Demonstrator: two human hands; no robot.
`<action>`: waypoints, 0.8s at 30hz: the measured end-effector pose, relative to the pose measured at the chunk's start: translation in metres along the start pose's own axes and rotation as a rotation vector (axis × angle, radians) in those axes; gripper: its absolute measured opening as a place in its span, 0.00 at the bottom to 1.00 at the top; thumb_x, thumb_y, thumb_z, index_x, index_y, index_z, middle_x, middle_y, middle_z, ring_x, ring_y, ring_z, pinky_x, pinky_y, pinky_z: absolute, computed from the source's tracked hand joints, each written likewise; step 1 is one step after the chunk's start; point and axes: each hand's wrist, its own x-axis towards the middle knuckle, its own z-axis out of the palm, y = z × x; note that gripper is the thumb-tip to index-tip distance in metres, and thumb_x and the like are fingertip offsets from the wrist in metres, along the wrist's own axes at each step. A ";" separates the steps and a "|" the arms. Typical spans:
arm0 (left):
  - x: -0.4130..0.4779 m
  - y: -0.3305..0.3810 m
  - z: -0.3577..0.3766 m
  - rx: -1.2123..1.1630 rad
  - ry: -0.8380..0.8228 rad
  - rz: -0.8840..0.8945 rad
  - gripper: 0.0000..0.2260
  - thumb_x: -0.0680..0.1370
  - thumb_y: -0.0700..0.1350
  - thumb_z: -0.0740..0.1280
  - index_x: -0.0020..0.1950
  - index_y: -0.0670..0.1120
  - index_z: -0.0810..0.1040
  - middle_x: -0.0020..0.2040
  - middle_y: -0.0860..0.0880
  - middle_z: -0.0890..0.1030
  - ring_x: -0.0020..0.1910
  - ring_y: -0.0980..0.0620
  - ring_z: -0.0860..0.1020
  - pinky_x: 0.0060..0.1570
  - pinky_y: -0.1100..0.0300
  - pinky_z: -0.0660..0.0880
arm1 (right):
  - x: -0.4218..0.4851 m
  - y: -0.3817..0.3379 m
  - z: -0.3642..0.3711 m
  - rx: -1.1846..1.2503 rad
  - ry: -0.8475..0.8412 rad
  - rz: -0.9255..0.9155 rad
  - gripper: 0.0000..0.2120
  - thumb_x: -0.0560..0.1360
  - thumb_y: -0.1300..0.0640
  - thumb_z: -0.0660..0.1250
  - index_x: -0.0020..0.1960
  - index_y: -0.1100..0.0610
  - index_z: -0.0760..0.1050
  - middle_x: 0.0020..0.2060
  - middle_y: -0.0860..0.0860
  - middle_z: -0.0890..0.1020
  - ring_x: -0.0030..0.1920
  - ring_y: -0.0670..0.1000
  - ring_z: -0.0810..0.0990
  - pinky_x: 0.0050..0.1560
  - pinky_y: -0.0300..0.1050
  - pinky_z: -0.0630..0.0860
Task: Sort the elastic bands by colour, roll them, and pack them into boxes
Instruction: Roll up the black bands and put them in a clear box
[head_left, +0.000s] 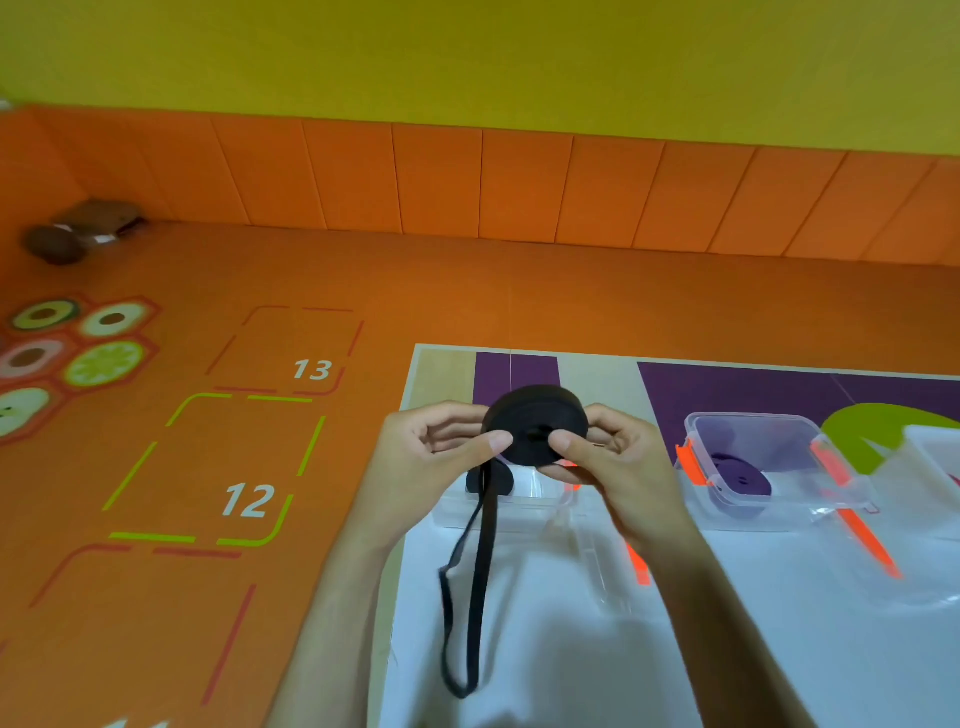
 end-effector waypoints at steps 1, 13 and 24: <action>0.000 -0.001 0.000 -0.009 0.014 0.004 0.09 0.75 0.44 0.80 0.54 0.50 0.89 0.51 0.49 0.90 0.52 0.49 0.88 0.50 0.64 0.81 | 0.000 0.005 0.003 0.053 0.013 0.016 0.14 0.72 0.54 0.79 0.53 0.60 0.84 0.50 0.61 0.88 0.53 0.61 0.89 0.51 0.46 0.86; 0.001 0.004 0.000 -0.031 0.033 0.096 0.10 0.73 0.48 0.80 0.53 0.52 0.89 0.51 0.50 0.90 0.52 0.50 0.88 0.52 0.64 0.82 | 0.001 -0.009 0.007 0.005 0.081 -0.120 0.08 0.74 0.58 0.79 0.53 0.56 0.85 0.48 0.58 0.89 0.50 0.57 0.89 0.46 0.43 0.85; 0.000 -0.002 0.001 0.004 0.028 0.085 0.07 0.76 0.39 0.79 0.52 0.49 0.90 0.49 0.49 0.90 0.49 0.49 0.89 0.49 0.64 0.82 | 0.001 -0.017 -0.010 -0.176 -0.004 -0.065 0.12 0.72 0.51 0.80 0.54 0.50 0.86 0.51 0.54 0.89 0.51 0.58 0.89 0.46 0.48 0.87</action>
